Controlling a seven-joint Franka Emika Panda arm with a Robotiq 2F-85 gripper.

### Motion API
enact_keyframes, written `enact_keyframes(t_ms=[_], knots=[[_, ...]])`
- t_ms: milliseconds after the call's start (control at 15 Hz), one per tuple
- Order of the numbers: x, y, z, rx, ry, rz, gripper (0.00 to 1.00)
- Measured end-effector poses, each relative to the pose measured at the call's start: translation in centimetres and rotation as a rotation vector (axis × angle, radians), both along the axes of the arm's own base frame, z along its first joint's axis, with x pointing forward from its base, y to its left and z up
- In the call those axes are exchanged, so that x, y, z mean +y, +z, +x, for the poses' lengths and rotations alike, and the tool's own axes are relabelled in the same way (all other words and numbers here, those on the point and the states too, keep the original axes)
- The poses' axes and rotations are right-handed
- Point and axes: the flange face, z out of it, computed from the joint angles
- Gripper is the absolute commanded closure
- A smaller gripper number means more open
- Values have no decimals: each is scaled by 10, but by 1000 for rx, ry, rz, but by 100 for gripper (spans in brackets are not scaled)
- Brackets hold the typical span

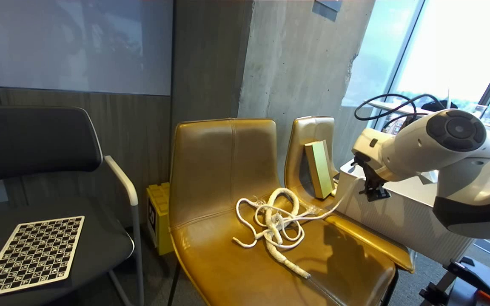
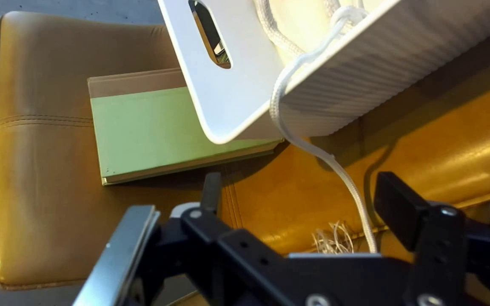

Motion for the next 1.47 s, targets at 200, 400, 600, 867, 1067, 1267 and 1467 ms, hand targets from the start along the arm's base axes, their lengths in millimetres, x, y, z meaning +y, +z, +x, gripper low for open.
enact_keyframes(t_ms=[200,400,600,867,1067,1267,1467], knots=[[10,2,11,-4,-2,-3,14],[20,0,20,-13,-7,-6,11],[18,-8,24,-11,-16,-26,9],[-9,-25,19,16,-49,-79,10],[-28,-33,18,29,-73,-106,39],[-32,-35,21,26,-78,-110,65],[-27,-34,25,17,-71,-105,87]])
